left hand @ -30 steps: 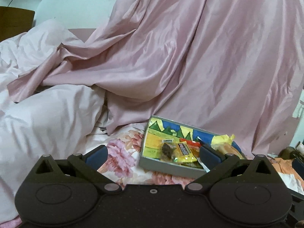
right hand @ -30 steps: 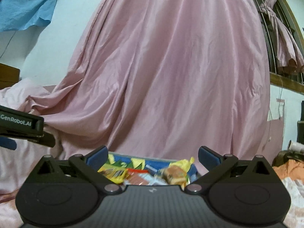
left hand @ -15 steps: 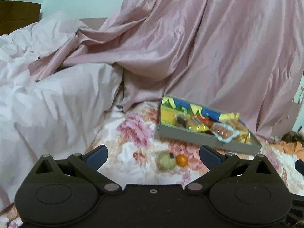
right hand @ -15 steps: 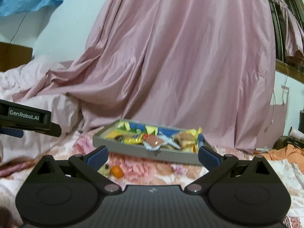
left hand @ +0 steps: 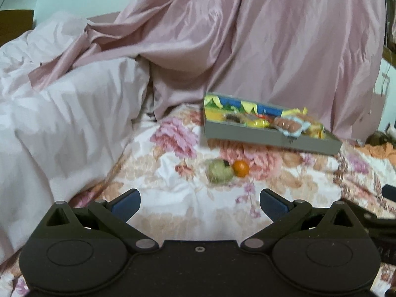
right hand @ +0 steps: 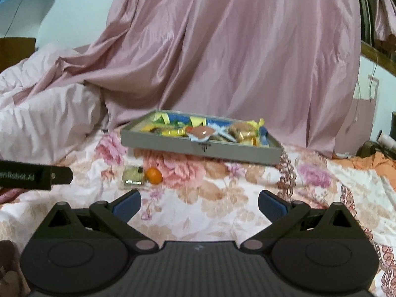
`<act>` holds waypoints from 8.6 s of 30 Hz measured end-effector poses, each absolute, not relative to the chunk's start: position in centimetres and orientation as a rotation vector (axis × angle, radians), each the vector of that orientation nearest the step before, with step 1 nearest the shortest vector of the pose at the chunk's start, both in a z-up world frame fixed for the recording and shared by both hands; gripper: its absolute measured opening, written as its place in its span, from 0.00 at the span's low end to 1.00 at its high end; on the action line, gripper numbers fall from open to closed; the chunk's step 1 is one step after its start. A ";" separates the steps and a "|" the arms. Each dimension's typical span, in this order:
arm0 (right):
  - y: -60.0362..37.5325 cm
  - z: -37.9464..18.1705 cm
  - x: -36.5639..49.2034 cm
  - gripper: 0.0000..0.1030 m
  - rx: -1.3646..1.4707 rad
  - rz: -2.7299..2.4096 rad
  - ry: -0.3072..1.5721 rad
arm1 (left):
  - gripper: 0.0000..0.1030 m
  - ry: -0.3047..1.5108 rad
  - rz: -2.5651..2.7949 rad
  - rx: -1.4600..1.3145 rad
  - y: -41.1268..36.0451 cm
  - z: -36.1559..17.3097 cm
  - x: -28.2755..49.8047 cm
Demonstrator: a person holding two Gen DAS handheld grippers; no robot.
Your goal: Organize snacks
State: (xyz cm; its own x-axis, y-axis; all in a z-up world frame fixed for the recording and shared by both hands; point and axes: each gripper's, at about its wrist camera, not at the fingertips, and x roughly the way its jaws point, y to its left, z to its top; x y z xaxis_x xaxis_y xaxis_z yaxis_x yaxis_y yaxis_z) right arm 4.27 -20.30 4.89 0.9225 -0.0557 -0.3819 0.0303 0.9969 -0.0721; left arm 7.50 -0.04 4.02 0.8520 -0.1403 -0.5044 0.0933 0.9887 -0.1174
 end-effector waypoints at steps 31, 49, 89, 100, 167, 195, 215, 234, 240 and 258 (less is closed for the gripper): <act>-19.9 2.4 9.1 1.00 -0.187 -0.007 0.481 | 0.99 0.703 -0.213 -0.061 -0.5 -1.4 15.6; -19.8 -0.4 14.0 1.00 -0.389 -0.055 0.359 | 0.99 0.651 -0.337 0.038 -2.6 -2.9 22.8; -15.8 -3.5 24.8 0.70 -0.227 0.368 0.517 | 0.71 0.606 -0.176 -0.145 0.0 -6.2 27.9; -15.9 -4.2 25.5 0.56 -0.186 0.348 0.520 | 0.72 0.599 -0.177 -0.151 0.1 -6.3 27.7; -22.4 3.4 25.7 0.37 -0.092 0.072 0.169 | 0.64 0.425 -0.260 -0.152 -5.2 5.3 31.1; -24.1 4.4 25.7 0.74 -0.055 0.048 0.121 | 0.95 0.494 -0.162 -0.221 -6.0 5.5 32.3; -24.6 11.3 15.5 1.00 -0.004 -0.024 0.081 | 0.99 0.385 -0.085 -0.159 -3.7 12.1 20.5; -22.6 11.8 7.2 1.00 -0.022 -0.038 0.081 | 0.99 0.315 -0.076 -0.044 -1.4 11.7 8.8; -22.7 11.6 5.0 1.00 -0.005 -0.045 0.079 | 0.99 0.326 -0.079 -0.043 -1.0 10.8 7.3; -21.0 9.4 1.5 1.00 -0.047 -0.029 0.112 | 0.99 0.347 -0.114 -0.053 0.4 7.4 4.7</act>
State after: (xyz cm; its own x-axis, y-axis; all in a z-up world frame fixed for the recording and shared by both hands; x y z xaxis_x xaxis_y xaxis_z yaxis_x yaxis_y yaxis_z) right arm 1.54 -20.97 9.43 0.9934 -0.0319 -0.1106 0.0267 0.9985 -0.0482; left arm 4.72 0.45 7.37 0.9342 -0.1202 -0.3358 0.1022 0.9922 -0.0708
